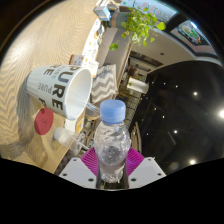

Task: Pour water

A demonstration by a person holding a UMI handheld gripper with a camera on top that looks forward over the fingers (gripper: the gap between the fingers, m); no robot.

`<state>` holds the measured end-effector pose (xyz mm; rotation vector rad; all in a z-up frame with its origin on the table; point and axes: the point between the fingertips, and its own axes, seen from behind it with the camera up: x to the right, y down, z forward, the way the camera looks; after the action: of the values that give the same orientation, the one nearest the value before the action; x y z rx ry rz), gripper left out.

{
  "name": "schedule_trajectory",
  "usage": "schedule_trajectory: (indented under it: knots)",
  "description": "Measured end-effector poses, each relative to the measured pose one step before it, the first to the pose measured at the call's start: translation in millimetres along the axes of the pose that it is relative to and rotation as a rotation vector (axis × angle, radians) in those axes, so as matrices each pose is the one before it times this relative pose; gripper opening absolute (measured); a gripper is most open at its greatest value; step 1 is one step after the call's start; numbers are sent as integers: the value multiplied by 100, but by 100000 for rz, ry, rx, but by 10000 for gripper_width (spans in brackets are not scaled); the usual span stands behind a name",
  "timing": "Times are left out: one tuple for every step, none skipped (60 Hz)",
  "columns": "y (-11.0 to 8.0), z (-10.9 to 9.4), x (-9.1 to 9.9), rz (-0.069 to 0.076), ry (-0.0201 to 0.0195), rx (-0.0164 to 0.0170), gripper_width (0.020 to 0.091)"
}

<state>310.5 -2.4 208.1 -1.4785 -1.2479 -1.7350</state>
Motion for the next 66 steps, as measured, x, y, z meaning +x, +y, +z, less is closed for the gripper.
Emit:
schedule_trajectory:
  knots:
    - [-52, 32, -138, -1355, -186, -309, 305]
    - [-43, 32, -177, -1327, -331, -227, 305]
    - [-74, 20, -173, -1268, -439, -113, 305]
    - [-37, 140, -296, -911, -239, 213, 305]
    - [-124, 5, -95, -506, -321, 69, 305]
    - [-85, 26, -184, -408, -534, 88, 305]
    - [-11, -7, -97, -499, -401, -166, 305]
    - [-43, -7, -14, -356, -181, -65, 305]
    - [-64, -12, 34, -47, -39, 87, 305]
    - [-81, -11, 17, 146, -81, 196, 304]
    - [-69, -4, -12, 104, -185, 130, 304]
    - [-35, -7, 13, 128, -188, -6, 304]
    - [-25, -8, 38, 334, -190, -7, 305]
    - [-11, -82, 158, 552, -137, -22, 304]
    - [-40, -2, 37, 1268, -261, 167, 304]
    - [-26, -15, 66, 1687, -346, 197, 304]
    - [3, -22, 86, 2037, -390, 150, 304]
    - [64, -79, 150, 2105, -329, -49, 304]
    - [47, -61, 115, 2540, -592, 18, 305]
    - [-29, -116, 192, 3011, -1202, 381, 304]
    - [-6, -98, 73, 4052, -1186, 335, 305]
    - [-18, -121, 154, 4698, -1205, 345, 306]
    - [12, -134, 168, 5282, -1192, 303, 305]
    - [49, -157, 232, 5475, -1103, 143, 307]
    - [48, -160, 268, 5333, -980, 162, 306]
    - [-89, -358, 337, 4884, -234, -100, 307]
    - [-67, -202, 399, 4984, -591, 556, 307]
    - [-140, -214, 442, 5025, -599, 789, 306]
    - [-372, -442, 601, 4339, -434, 625, 306]
    - [-142, -122, 340, 5387, -889, 1038, 306]
    - [35, -19, 429, 5448, -1144, 1319, 306]
    - [-116, -203, 359, 5312, -888, 1119, 307]
    - [-113, -175, 281, 5084, -1203, 1032, 307]
    - [-120, -172, 239, 4872, -1303, 729, 306]
    - [-59, -120, 203, 4916, -1253, 469, 306]
    - [-16, -96, 127, 5001, -1396, 304, 306]
    - [-507, -326, -330, 4592, -928, 65, 306]
    - [180, 74, 235, 5214, -2514, 425, 306]
    - [109, 6, 69, 5399, -1880, 189, 306]
    - [138, 10, 51, 5457, -1600, 60, 306]
    - [224, 64, -24, 5361, -1775, -117, 305]
    - [281, 61, -149, 5175, -2085, -289, 305]
    - [338, 139, -89, 5028, -2104, -392, 305]
    - [319, 172, 6, 4933, -1767, -287, 306]
    - [336, 230, -591, 4652, -1078, -116, 306]
    - [272, 312, 88, 4220, -2302, -193, 306]
    - [246, 232, -111, 3592, -1587, 58, 306]
    - [291, 255, -38, 3648, -1838, 108, 305]
    - [289, 281, -30, 3428, -1689, 128, 305]
    - [318, 278, -25, 3034, -1591, -34, 305]
    - [353, 279, -33, 2729, -1607, -113, 304]
    - [351, 293, -41, 2565, -1502, -172, 305]
    - [403, 388, -157, 2732, -1250, -227, 305]
    - [409, 314, -67, 2419, -1259, -385, 306]
    - [424, 372, -41, 2181, -1243, -491, 308]
    - [410, 385, -50, 2067, -1298, -555, 307]
    - [407, 445, -75, 1805, -1255, -524, 307]
    - [362, 404, -44, 1510, -1112, -378, 306]
    - [344, 379, -1, 1288, -1008, -289, 306]
    - [505, 377, 143, 1258, -1076, -172, 307]
    - [304, 326, -59, 868, -926, -397, 308]
    - [326, 323, -41, 639, -872, -362, 307]
    - [409, 327, -154, 566, -778, -301, 308]
    - [291, 284, -11, 263, -814, -285, 308]
    - [308, 323, -53, 177, -680, -283, 308]
    - [300, 306, -12, 114, -499, -306, 308]
